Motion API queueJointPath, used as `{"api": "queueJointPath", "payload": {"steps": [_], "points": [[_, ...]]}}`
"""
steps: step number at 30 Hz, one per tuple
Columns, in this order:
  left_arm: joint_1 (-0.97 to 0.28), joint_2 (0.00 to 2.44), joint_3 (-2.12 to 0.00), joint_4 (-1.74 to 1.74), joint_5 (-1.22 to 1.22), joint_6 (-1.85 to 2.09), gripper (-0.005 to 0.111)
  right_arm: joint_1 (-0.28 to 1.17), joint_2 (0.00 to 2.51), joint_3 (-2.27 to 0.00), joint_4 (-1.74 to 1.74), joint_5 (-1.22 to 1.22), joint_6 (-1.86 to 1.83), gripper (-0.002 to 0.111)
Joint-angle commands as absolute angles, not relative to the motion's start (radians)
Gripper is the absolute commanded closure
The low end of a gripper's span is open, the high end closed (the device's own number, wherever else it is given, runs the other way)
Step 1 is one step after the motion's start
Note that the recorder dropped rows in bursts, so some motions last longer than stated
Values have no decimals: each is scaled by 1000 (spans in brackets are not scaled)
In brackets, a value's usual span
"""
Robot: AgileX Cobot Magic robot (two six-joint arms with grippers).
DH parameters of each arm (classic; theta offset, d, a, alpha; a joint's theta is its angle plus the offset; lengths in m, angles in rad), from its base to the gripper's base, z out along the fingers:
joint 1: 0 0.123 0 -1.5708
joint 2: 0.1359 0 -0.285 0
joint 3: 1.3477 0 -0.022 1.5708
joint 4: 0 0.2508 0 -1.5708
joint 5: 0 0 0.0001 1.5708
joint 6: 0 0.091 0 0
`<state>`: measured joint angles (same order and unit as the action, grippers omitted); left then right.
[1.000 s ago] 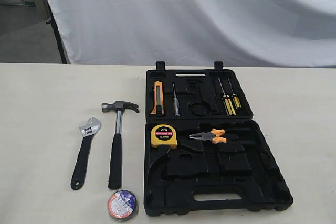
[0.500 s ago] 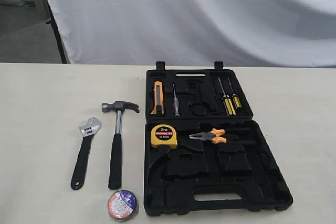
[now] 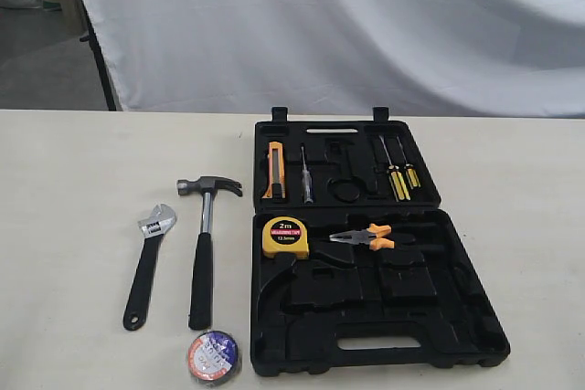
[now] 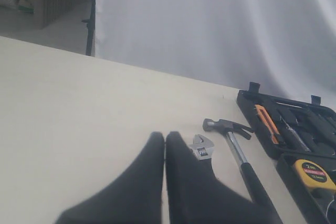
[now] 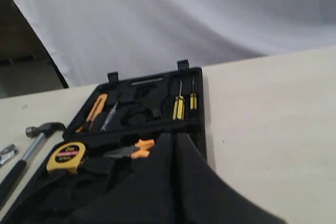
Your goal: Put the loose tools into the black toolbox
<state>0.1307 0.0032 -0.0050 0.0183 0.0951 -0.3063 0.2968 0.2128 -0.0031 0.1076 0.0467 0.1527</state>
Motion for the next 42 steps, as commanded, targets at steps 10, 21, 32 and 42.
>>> {"api": "queueJointPath", "payload": {"steps": [10,21,32,42], "points": [[156,0,-8,23,88,-311,106,363,729,-56,108,-73,292,109],[156,0,-8,23,88,-311,106,775,1103,-175,108,-327,343,109],[156,0,-8,23,88,-311,106,981,1656,-916,40,165,244,70],[156,0,-8,23,88,-311,106,1072,1997,-1458,41,802,-140,42]]}}
